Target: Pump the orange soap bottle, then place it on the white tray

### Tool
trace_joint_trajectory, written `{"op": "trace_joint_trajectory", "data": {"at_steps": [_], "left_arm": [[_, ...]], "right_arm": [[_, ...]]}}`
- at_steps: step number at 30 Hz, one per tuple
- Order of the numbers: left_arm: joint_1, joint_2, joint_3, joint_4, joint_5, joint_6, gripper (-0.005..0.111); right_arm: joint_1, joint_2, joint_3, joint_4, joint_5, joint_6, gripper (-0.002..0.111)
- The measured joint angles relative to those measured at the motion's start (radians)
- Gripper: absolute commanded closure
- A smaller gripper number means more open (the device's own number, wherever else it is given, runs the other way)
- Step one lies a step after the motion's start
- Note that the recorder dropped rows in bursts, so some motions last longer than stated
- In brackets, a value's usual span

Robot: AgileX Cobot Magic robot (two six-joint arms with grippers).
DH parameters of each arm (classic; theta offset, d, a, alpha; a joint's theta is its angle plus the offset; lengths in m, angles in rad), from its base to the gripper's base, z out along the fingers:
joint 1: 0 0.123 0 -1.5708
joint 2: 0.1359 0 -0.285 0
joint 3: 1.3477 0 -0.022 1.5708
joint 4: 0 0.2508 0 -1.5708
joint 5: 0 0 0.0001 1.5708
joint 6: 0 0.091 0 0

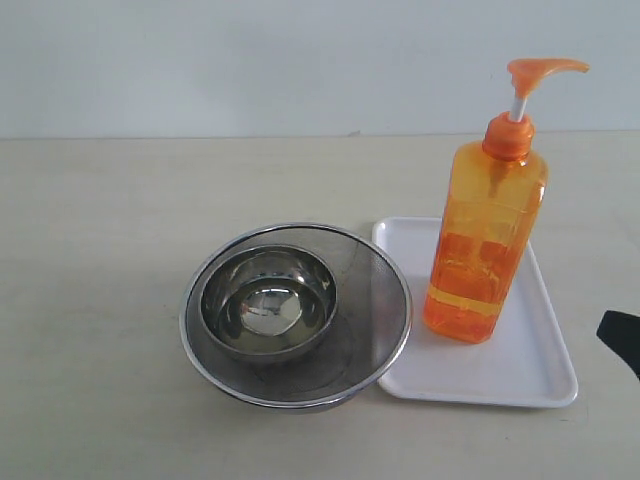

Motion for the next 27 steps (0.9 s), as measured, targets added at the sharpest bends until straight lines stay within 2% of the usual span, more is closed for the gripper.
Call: {"op": "trace_joint_trajectory", "data": {"at_steps": [8, 15, 21, 27], "left_arm": [[0.0, 0.0, 0.0, 0.0, 0.0, 0.0, 0.011], [0.0, 0.0, 0.0, 0.0, 0.0, 0.0, 0.011], [0.0, 0.0, 0.0, 0.0, 0.0, 0.0, 0.011], [0.0, 0.0, 0.0, 0.0, 0.0, 0.0, 0.011]], "right_arm": [[0.0, 0.0, 0.002, 0.043, -0.195, 0.052, 0.055], [0.0, -0.024, 0.002, 0.116, -0.252, -0.016, 0.055], [0.0, -0.076, -0.066, 0.127, -0.16, -0.085, 0.055], [0.0, -0.097, -0.097, 0.128, 0.021, -0.109, 0.055]]}}
